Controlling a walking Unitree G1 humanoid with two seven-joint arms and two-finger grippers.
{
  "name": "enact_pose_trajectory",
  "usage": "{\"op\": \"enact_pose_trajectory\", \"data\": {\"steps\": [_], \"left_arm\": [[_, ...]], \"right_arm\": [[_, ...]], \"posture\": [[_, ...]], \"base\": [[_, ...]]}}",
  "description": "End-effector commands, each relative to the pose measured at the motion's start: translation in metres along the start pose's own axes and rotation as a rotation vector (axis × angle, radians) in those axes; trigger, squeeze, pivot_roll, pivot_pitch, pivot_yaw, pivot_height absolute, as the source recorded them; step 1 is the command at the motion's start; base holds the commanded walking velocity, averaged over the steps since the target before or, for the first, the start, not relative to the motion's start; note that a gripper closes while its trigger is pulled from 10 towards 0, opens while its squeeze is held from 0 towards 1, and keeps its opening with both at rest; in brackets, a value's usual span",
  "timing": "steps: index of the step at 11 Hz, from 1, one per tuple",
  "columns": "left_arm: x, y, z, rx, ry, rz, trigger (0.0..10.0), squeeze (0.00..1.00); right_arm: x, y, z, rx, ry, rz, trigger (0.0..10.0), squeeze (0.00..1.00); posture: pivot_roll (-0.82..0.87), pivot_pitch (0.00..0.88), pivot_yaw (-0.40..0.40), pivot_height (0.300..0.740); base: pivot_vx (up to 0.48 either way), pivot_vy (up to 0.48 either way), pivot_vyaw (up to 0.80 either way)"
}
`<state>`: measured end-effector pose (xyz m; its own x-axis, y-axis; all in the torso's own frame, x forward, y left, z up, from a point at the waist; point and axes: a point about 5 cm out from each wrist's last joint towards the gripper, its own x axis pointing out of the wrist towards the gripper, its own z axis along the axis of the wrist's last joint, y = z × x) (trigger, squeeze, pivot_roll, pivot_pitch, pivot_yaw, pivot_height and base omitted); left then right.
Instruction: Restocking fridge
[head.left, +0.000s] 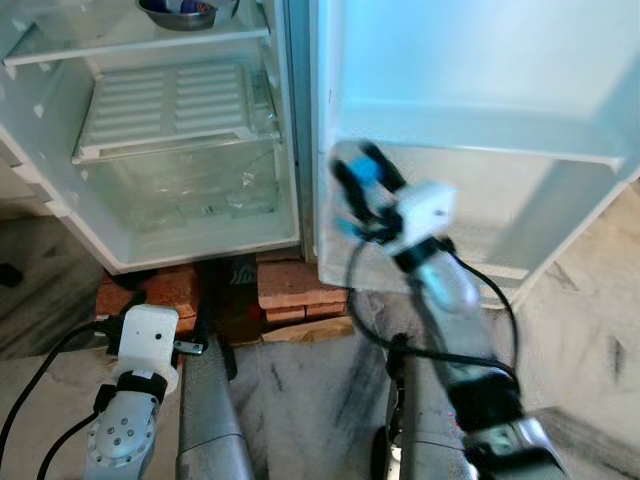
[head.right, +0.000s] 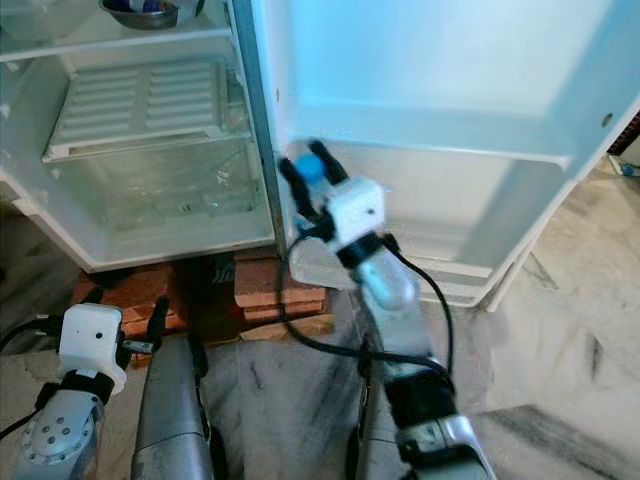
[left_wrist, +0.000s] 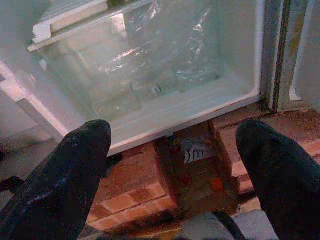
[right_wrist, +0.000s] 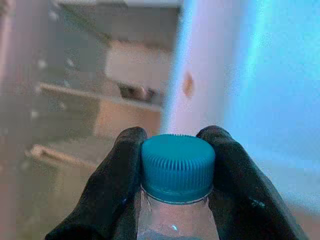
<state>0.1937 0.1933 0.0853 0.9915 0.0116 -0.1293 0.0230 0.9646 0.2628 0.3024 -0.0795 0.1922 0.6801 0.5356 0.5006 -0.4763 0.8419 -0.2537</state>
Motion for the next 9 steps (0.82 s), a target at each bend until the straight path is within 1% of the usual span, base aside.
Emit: {"op": "enact_pose_trajectory", "data": {"steps": [1,2,3,4,5,6,7,8,9], "left_arm": [[-0.003,0.006,0.001,0.013,0.006,0.009,10.0,0.00],[-0.005,0.008,0.001,0.021,0.008,0.009,10.0,0.00],[-0.005,0.009,0.001,0.026,0.008,0.005,10.0,0.00],[-0.005,0.010,0.003,0.038,0.002,-0.002,10.0,0.00],[-0.005,0.010,0.004,0.046,-0.001,-0.007,10.0,0.00],[-0.007,0.011,0.005,0.050,-0.003,-0.011,10.0,0.00],[-0.011,0.010,0.006,0.053,-0.003,-0.013,10.0,0.00],[-0.014,0.010,0.006,0.051,0.001,-0.011,10.0,0.00],[-0.018,0.010,0.006,0.047,0.010,-0.011,10.0,0.00]], "right_arm": [[0.009,0.001,0.017,-0.043,-0.093,0.019,10.0,0.00],[0.014,0.004,0.023,-0.061,-0.133,0.018,10.0,0.00],[0.015,0.010,0.022,-0.085,-0.148,0.038,10.0,0.00],[0.013,0.024,0.014,-0.126,-0.157,0.083,10.0,0.00],[0.011,0.032,0.008,-0.150,-0.158,0.107,10.0,0.00],[0.007,0.042,-0.001,-0.207,-0.148,0.148,10.0,0.00],[0.005,0.050,-0.009,-0.211,-0.126,0.174,10.0,0.00],[0.004,0.053,-0.014,-0.221,-0.116,0.179,10.0,0.00],[0.005,0.058,-0.019,-0.269,-0.114,0.201,10.0,0.00]], "posture": [[0.20,0.147,0.027,0.469],[0.21,0.153,0.035,0.469],[0.21,0.153,0.042,0.469],[0.23,0.157,0.052,0.469],[0.24,0.161,0.053,0.469],[0.25,0.168,0.053,0.469],[0.26,0.174,0.049,0.469],[0.27,0.186,0.047,0.469],[0.28,0.199,0.046,0.469]], "base": [[0.000,0.000,0.00],[0.000,0.000,0.00],[0.000,0.000,0.00],[0.000,0.000,0.00],[0.000,0.000,0.00],[0.000,0.000,0.00],[0.000,0.000,0.00],[0.000,0.000,0.00],[0.000,0.000,0.00]]}}
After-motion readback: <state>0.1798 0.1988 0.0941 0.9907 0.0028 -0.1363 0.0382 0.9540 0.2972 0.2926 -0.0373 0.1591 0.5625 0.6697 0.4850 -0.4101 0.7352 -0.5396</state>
